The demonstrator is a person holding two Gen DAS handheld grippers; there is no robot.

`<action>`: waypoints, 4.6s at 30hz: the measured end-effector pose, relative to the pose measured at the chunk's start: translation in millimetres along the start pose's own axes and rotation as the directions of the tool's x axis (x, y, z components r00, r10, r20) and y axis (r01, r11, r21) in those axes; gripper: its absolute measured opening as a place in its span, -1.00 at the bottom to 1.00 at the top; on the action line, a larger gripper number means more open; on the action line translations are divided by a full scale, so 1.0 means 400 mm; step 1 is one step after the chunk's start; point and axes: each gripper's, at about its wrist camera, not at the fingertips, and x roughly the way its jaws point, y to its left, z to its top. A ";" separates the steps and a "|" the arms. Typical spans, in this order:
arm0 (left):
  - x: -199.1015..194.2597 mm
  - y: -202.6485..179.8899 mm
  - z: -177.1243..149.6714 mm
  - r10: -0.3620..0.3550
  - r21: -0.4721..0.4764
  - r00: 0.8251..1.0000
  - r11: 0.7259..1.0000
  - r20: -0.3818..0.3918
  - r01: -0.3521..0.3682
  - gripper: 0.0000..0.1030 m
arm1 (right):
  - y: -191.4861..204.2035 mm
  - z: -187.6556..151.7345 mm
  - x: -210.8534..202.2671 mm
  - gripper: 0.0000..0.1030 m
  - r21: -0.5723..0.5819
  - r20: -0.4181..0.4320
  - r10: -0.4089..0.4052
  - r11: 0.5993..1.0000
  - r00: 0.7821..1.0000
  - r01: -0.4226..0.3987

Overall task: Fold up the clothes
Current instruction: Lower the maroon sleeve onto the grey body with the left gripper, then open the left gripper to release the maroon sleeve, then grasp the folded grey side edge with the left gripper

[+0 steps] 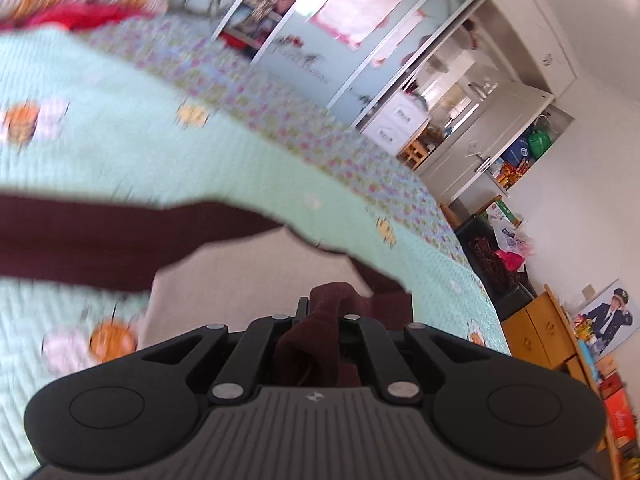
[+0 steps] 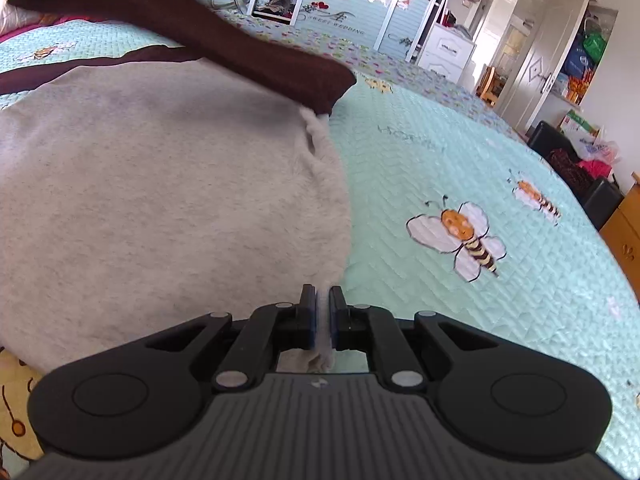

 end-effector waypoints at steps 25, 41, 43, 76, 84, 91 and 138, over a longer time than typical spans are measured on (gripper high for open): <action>-0.171 0.193 -0.044 0.158 -0.210 0.983 0.968 0.093 -0.136 -0.94 | 0.114 -0.050 -0.074 -0.80 -0.363 0.146 -0.009 0.930 0.989 0.062; -0.145 0.192 -0.058 0.108 -0.162 0.992 0.982 0.066 -0.097 -0.93 | 0.011 -0.085 -0.134 0.07 -0.078 0.144 0.066 0.995 0.987 -0.056; -0.131 0.172 -0.037 0.090 -0.153 0.994 0.985 0.067 -0.079 -0.93 | 0.009 -0.086 -0.117 0.07 -0.039 0.140 0.074 0.997 0.987 -0.069; -0.007 0.212 -0.108 0.314 0.040 0.949 0.949 -0.033 -0.312 -0.40 | 0.030 -0.095 -0.108 -0.05 0.216 0.208 0.545 0.784 0.812 -0.581; -0.107 0.179 -0.182 0.434 0.103 0.900 0.894 0.041 -0.436 0.19 | 0.148 -0.059 -0.147 -0.05 -0.153 0.157 0.228 0.967 0.961 -0.204; -0.186 0.179 -0.233 0.435 0.092 0.900 0.895 0.022 -0.435 0.21 | 0.254 -0.067 -0.132 -0.10 -0.390 0.090 0.040 0.921 0.995 -0.002; -0.147 0.145 -0.368 0.291 0.084 0.943 0.956 -0.163 -0.280 0.23 | 0.111 -0.012 -0.178 -0.55 -0.238 0.173 0.314 0.933 0.933 -0.270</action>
